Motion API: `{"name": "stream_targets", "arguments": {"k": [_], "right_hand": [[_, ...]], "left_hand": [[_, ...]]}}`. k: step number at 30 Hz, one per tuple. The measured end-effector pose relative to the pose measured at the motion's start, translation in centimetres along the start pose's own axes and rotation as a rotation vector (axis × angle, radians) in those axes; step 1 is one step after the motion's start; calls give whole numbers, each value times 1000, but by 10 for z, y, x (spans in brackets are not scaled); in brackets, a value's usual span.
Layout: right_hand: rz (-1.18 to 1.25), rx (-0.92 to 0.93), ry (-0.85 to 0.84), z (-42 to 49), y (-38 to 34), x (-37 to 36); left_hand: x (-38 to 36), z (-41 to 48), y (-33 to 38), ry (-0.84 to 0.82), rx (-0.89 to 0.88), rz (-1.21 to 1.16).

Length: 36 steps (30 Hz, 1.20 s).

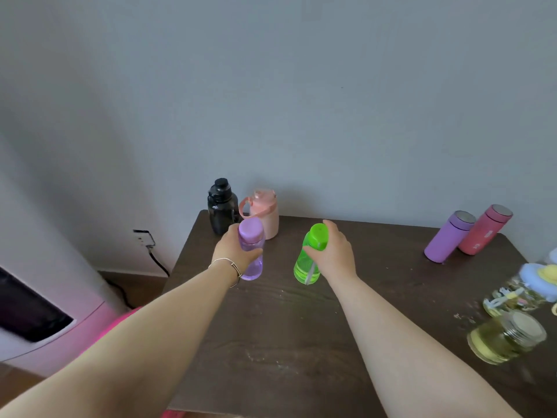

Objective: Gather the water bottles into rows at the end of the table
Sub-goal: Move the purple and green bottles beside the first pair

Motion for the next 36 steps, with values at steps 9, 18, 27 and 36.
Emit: {"name": "stream_targets", "arguments": {"k": [9,18,27,36], "right_hand": [[-10,1,-28,17,-52,-92],[-25,29,-75,32,-74,-151],[-68,33,-97,38,-76,-178],[-76,18,-81,40,-72,-182]], "left_hand": [[27,90,-59,-2,9,70],[18,135,-91,-30,52,39],[10,151,-103,-51,53,46],[7,155,-109,-56,64,26]]}}
Point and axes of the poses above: each hand's wrist, its own z-axis towards the middle knuckle, its own x-axis out of the back of the hand, y = z × x, the point moved 2 cm from there along z, towards the middle knuckle, and after that the axes turned 15 degrees about y, right-handed, at the moved point
